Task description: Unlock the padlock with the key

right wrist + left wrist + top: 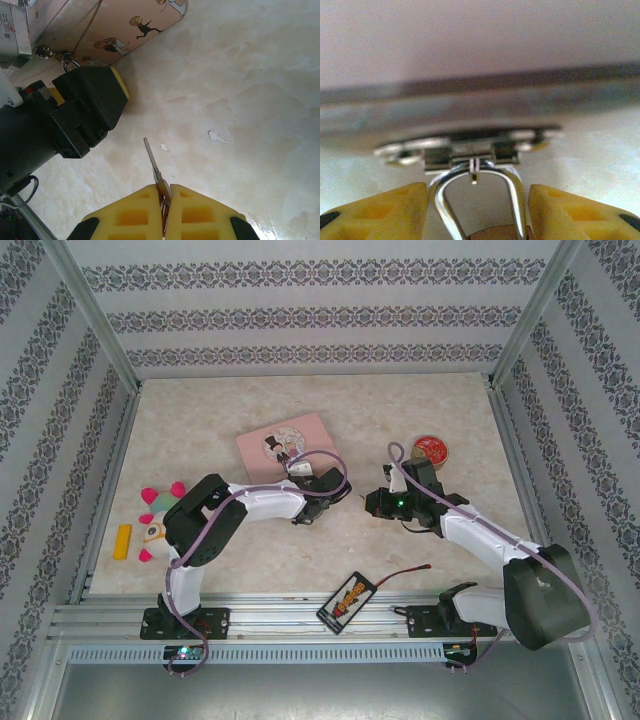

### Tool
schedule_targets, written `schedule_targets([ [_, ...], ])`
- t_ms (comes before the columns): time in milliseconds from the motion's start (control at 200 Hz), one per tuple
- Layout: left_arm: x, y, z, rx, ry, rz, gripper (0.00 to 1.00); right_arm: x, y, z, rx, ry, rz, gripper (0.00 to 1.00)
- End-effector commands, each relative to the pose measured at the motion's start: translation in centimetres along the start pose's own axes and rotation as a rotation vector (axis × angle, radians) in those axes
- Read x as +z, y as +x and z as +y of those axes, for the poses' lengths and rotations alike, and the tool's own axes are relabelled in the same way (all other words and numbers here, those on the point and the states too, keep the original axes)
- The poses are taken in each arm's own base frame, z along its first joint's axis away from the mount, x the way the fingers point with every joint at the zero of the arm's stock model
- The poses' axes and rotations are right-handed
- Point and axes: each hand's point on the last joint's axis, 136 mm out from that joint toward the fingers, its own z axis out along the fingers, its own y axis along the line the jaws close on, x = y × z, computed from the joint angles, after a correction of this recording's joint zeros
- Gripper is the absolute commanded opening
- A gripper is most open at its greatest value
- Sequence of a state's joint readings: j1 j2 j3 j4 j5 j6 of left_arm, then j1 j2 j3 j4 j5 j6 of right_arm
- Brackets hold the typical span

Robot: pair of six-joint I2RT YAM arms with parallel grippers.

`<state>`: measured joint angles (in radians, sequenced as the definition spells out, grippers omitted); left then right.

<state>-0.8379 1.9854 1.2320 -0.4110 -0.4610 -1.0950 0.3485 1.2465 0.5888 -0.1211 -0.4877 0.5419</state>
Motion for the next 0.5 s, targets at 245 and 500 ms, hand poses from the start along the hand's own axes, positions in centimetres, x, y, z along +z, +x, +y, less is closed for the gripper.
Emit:
schedule_targets([
  [245,0.6,0.5,-0.1,0.042,-0.008,0.013,0.43,-0.2,-1.2,0.7,-0.02,-0.036,-0.022,0.0],
  [500,-0.2,0.4,-0.9,0.043,0.032,0.041,0.24,0.1,-0.6,0.5,-0.045,-0.057,-0.031,0.0],
])
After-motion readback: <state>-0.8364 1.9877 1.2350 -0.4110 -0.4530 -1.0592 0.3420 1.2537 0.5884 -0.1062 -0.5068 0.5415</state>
